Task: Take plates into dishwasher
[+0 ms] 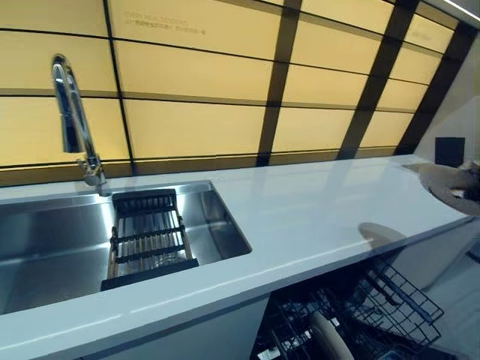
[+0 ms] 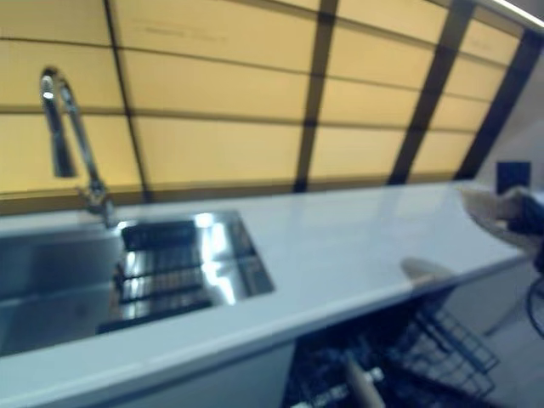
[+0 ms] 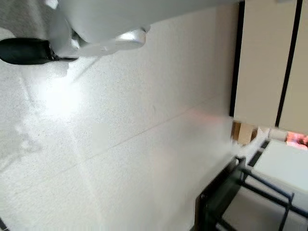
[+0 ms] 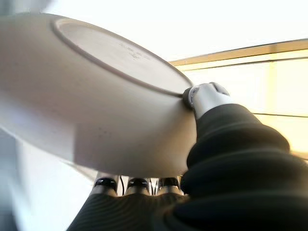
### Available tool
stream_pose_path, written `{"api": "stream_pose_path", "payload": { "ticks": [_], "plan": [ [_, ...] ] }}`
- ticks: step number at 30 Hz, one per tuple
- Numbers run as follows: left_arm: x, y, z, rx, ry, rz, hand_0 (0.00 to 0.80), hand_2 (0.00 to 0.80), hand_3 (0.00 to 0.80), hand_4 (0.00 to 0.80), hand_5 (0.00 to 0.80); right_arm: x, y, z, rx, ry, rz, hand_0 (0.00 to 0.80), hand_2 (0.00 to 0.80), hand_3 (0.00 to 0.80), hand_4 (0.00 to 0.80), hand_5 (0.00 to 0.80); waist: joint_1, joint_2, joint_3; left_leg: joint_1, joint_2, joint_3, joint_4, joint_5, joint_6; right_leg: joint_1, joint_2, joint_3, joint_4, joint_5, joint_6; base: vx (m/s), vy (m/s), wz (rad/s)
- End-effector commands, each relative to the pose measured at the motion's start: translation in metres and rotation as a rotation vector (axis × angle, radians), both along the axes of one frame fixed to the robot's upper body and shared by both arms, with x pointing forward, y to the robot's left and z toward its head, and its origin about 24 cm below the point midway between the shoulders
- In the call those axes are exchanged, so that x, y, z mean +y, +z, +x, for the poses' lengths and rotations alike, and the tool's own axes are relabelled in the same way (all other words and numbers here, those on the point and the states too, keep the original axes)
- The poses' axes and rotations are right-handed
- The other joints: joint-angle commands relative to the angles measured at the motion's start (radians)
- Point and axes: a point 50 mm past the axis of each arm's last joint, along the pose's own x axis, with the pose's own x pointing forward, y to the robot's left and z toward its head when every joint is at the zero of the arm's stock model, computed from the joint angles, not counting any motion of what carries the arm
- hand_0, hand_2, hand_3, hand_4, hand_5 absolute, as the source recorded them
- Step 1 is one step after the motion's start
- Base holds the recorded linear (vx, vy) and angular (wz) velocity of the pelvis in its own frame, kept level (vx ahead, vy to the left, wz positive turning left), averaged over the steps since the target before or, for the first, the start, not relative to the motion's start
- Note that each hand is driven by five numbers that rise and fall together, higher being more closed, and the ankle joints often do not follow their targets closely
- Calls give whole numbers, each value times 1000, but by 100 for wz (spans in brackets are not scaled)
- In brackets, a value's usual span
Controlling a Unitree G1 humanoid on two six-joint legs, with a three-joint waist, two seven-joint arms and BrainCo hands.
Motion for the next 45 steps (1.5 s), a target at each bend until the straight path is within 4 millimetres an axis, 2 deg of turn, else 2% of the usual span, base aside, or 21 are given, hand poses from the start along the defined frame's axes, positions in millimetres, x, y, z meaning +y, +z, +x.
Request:
{"api": "stream_pose_path", "payload": {
  "ticks": [1, 3, 4, 5, 7, 9, 12, 15, 19, 23, 27, 31, 40, 45],
  "plan": [
    [9, 7, 18, -63, 23, 22, 0, 0, 0, 0, 0, -3, 17, -7, -188, 20, 111, 800, 800, 800, 800, 800, -4, -18, 43, 42, -29, -60, 4, -104, 53, -20, -25, 18, 11, 59, 97, -1, -13, -14],
    [10, 7, 19, -67, 29, 23, 0, 0, 0, 0, 0, -6, 3, -12, -162, 9, 151, 800, 800, 800, 800, 800, -6, -16, 49, 43, -28, -55, 4, -105, 55, -23, -24, 22, 13, 59, 95, -4, -17, -19],
    [11, 7, 18, -68, 36, 23, 0, 0, 0, 0, 0, -10, -14, -18, -124, 3, 201, 800, 800, 800, 800, 800, -15, -13, 58, 43, -26, -50, 4, -104, 55, -27, -24, 25, 14, 60, 96, -6, -26, -14],
    [11, 7, 17, -67, 38, 23, 0, 0, 0, 0, 0, -11, -23, -21, -115, 2, 233, 800, 800, 800, 800, 800, -17, -12, 62, 44, -25, -47, 4, -105, 56, -29, -23, 27, 15, 60, 95, -2, -31, -13],
    [12, 7, 15, -66, 43, 21, 0, 0, 0, 0, 0, -11, -32, -24, -101, 3, 260, 800, 800, 800, 800, 800, -22, -10, 65, 45, -25, -44, 4, -105, 58, -30, -22, 30, 16, 61, 94, 5, -17, -14],
    [11, 6, 12, -61, 45, 18, 0, 0, 0, 0, 0, -10, -55, -29, -72, 7, 356, 800, 800, 800, 800, 800, -32, -8, 75, 47, -23, -37, 4, -105, 60, -36, -21, 35, 19, 63, 92, 11, -36, -10],
    [11, 5, 9, -56, 45, 17, 0, 0, 0, 0, 0, -6, -69, -30, -52, 25, 419, 800, 800, 800, 800, 800, -36, -6, 81, 49, -21, -32, 4, -105, 60, -37, -20, 35, 19, 64, 92, 15, -33, -6],
    [7, 4, 9, -64, 48, 9, 0, 0, 0, 0, 0, 12, -89, -22, -22, 73, 491, 800, 800, 800, 800, 800, -45, 1, 91, 49, -21, -24, 4, -106, 61, -45, -18, 40, 20, 63, 88, 13, -23, -8],
    [4, 3, 8, -72, 57, 6, 0, 0, 0, 0, 0, 20, -99, -20, -19, 92, 542, 800, 800, 800, 800, 800, -50, 6, 98, 47, -20, -19, 4, -105, 59, -48, -18, 40, 21, 60, 85, 1, -1, -3],
    [0, 2, 8, -79, 55, -3, 0, 0, 0, 0, 0, 42, -119, -18, 14, 145, 575, 800, 800, 800, 800, 800, -55, 20, 114, 45, -18, -14, 4, -101, 57, -50, -20, 34, 19, 57, 82, 0, 0, 0],
    [-2, 2, 8, -81, 53, -7, 0, 0, 0, 0, 0, 49, -122, -15, 22, 163, 570, 800, 800, 800, 800, 800, -56, 25, 117, 43, -19, -14, 4, -101, 56, -52, -20, 34, 18, 56, 80, 0, 0, 0],
    [-6, 2, 13, -95, 44, -19, 0, 0, 0, 0, 0, 67, -131, -4, 38, 196, 560, 800, 800, 800, 800, 800, -52, 41, 130, 36, -25, -18, 4, -98, 53, -57, -24, 29, 19, 52, 77, -16, -7, 0],
    [-13, 3, 20, -146, 60, -17, 0, 0, 0, 0, 0, 81, -159, 5, 63, 166, 571, 800, 800, 800, 800, 800, -34, 66, 151, 19, -29, -33, 4, -88, 45, -62, -33, 14, 16, 50, 73, -8, -3, 0],
    [-13, 6, 26, -186, 68, -6, 0, 0, 0, 0, 0, 86, -168, 8, 59, 156, 555, 800, 800, 800, 800, 800, -25, 76, 157, 13, -29, -40, 4, -85, 43, -62, -37, 6, 13, 48, 72, -13, -8, 1]
  ]
}}
